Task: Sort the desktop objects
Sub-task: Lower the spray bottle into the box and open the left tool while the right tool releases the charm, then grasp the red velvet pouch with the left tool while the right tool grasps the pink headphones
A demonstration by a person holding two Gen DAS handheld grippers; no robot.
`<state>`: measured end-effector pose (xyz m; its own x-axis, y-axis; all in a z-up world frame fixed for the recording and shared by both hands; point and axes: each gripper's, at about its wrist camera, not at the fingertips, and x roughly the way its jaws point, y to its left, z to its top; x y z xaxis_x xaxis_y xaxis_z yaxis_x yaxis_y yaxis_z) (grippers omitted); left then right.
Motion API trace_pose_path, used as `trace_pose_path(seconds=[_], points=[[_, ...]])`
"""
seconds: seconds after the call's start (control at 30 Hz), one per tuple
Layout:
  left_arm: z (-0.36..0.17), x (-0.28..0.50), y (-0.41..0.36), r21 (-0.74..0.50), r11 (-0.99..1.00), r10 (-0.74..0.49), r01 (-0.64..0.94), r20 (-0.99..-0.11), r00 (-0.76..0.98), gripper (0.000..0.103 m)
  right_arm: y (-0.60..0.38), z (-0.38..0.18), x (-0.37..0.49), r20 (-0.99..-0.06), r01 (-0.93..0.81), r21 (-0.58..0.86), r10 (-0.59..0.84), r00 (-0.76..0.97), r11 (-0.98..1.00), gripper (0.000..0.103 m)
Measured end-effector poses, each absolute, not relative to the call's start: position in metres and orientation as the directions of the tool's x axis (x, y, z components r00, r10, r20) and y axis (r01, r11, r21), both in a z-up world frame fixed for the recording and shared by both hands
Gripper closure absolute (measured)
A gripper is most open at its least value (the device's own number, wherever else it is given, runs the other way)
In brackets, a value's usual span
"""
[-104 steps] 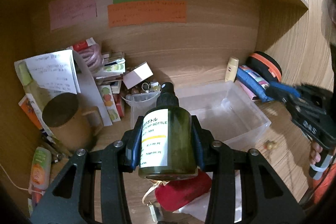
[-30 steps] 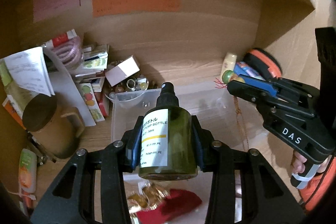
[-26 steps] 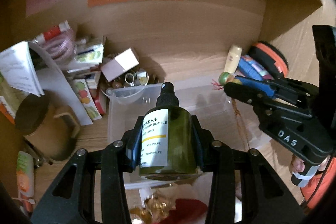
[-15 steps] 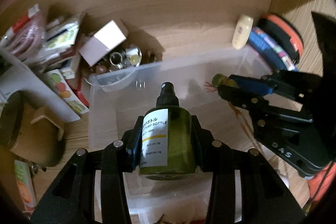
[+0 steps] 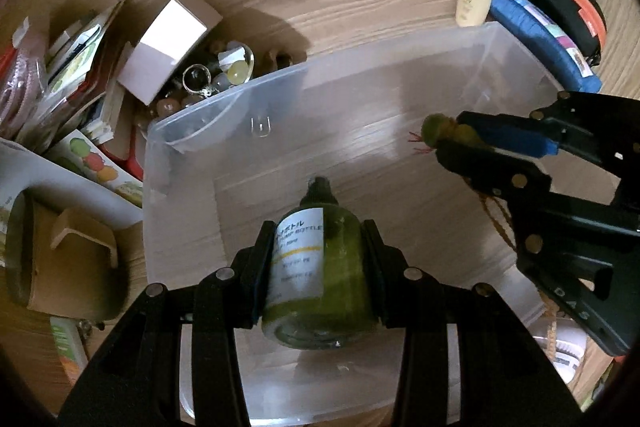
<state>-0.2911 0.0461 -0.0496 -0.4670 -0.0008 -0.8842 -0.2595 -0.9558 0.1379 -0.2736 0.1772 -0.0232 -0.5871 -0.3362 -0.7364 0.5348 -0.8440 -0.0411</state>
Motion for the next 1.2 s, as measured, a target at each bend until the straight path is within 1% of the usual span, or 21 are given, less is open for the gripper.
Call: trace_pose_path(seconds=[0.3,0.4,0.43,0.47,0.5,0.6,0.73,0.8,0.83,0.9,1.03,1.1,1.17,1.2], points=[[-0.051,-0.294,0.047,0.145,-0.955,-0.012,-0.257,-0.889,-0.457,0.061,0.178,-0.023,-0.269,-0.731,0.549,-0.036,-0.352,-0.584,-0.835,0.087],[-0.05,-0.293,0.048,0.153,-0.955,-0.02,-0.252,-0.886,-0.464,0.057,0.177,-0.024,-0.268,-0.729,0.554,-0.038,-0.356,-0.585,-0.832,0.086],[-0.049,-0.292,0.048,0.153,-0.956,-0.02,-0.25,-0.884,-0.467,0.053,0.177,-0.023,-0.267,-0.727,0.553,-0.036,-0.359,-0.586,-0.832,0.084],[-0.048,-0.292,0.048,0.15,-0.956,-0.013,-0.254,-0.881,-0.473,0.05,0.178,-0.023,-0.267,-0.722,0.552,-0.03,-0.364,-0.589,-0.834,0.078],[-0.046,-0.29,0.048,0.157,-0.956,-0.019,-0.249,-0.878,-0.479,0.05,0.18,-0.021,-0.266,-0.716,0.552,-0.021,-0.373,-0.59,-0.834,0.071],[-0.04,-0.285,0.049,0.178,-0.955,-0.037,-0.236,-0.865,-0.501,0.047,0.185,-0.017,-0.266,-0.698,0.543,-0.005,-0.385,-0.603,-0.84,0.065],[-0.029,-0.281,0.047,0.176,-0.96,-0.037,-0.219,-0.852,-0.521,0.042,0.187,-0.01,-0.264,-0.677,0.536,0.0,-0.395,-0.621,-0.844,0.063],[-0.02,-0.275,0.044,0.179,-0.961,-0.039,-0.209,-0.841,-0.54,0.04,0.189,-0.003,-0.261,-0.656,0.526,-0.01,-0.391,-0.646,-0.851,0.056],[-0.016,-0.273,0.043,0.18,-0.962,-0.038,-0.206,-0.835,-0.55,0.037,0.191,0.0,-0.26,-0.646,0.524,-0.009,-0.395,-0.654,-0.852,0.053],[-0.006,-0.261,0.039,0.183,-0.963,-0.036,-0.198,-0.815,-0.579,0.032,0.197,0.011,-0.256,-0.617,0.516,-0.003,-0.404,-0.675,-0.857,0.045],[0.011,-0.247,0.022,0.164,-0.969,-0.012,-0.184,-0.777,-0.629,0.027,0.205,0.033,-0.242,-0.563,0.497,-0.022,-0.4,-0.723,-0.868,0.039],[0.019,-0.241,0.012,0.15,-0.973,0.0,-0.177,-0.763,-0.646,0.024,0.208,0.045,-0.23,-0.53,0.487,-0.039,-0.395,-0.751,-0.873,0.032],[0.029,-0.234,0.002,0.142,-0.976,0.007,-0.168,-0.742,-0.67,0.02,0.211,0.057,-0.216,-0.499,0.473,-0.061,-0.384,-0.777,-0.879,0.029],[0.032,-0.232,-0.001,0.137,-0.977,0.011,-0.164,-0.733,-0.68,0.02,0.211,0.061,-0.21,-0.486,0.469,-0.068,-0.382,-0.786,-0.88,0.029]])
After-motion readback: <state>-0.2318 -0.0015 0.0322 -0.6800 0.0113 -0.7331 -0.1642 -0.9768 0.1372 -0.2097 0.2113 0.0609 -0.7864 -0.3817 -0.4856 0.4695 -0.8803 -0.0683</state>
